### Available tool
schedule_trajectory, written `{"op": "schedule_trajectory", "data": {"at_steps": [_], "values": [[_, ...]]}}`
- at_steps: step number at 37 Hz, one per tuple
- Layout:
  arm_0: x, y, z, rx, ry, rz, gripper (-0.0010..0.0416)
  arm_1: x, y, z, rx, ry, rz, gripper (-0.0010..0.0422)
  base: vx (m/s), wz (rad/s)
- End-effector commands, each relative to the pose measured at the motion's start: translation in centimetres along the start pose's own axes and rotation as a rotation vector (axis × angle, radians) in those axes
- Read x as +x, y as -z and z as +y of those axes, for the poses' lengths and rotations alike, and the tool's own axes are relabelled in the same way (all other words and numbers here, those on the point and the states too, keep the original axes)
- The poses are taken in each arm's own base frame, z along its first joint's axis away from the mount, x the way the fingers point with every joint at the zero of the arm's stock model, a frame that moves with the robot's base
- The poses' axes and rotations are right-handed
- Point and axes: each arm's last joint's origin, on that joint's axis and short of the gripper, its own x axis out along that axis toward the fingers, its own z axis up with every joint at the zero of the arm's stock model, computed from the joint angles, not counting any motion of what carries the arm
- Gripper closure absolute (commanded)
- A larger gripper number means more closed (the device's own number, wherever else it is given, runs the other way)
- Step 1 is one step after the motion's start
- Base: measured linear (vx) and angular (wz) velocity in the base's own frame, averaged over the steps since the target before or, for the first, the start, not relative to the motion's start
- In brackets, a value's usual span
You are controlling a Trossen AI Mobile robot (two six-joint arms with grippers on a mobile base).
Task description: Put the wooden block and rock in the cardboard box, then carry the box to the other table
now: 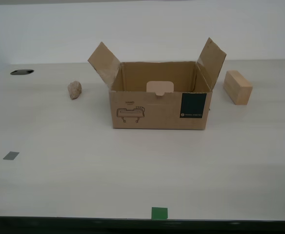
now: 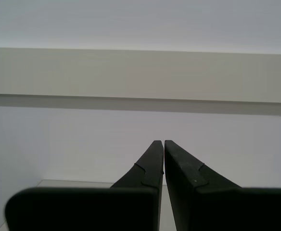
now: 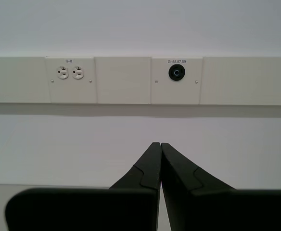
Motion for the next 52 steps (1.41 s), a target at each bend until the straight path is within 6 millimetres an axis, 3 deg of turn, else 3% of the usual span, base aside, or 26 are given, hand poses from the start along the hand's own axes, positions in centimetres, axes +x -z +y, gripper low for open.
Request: {"op": "schedule_trajectory", "data": {"at_steps": [1, 52], "values": [[0.00, -0.07, 0.01, 0.001, 0.000, -0.005, 0.0406, 0.00, -0.03, 0.00, 0.027, 0.000, -0.002, 0.0412, 0.000, 0.000], [0.00, -0.07, 0.01, 0.001, 0.000, -0.005, 0.0406, 0.00, -0.03, 0.03, 0.027, -0.009, -0.002, 0.0412, 0.000, 0.000]]}}
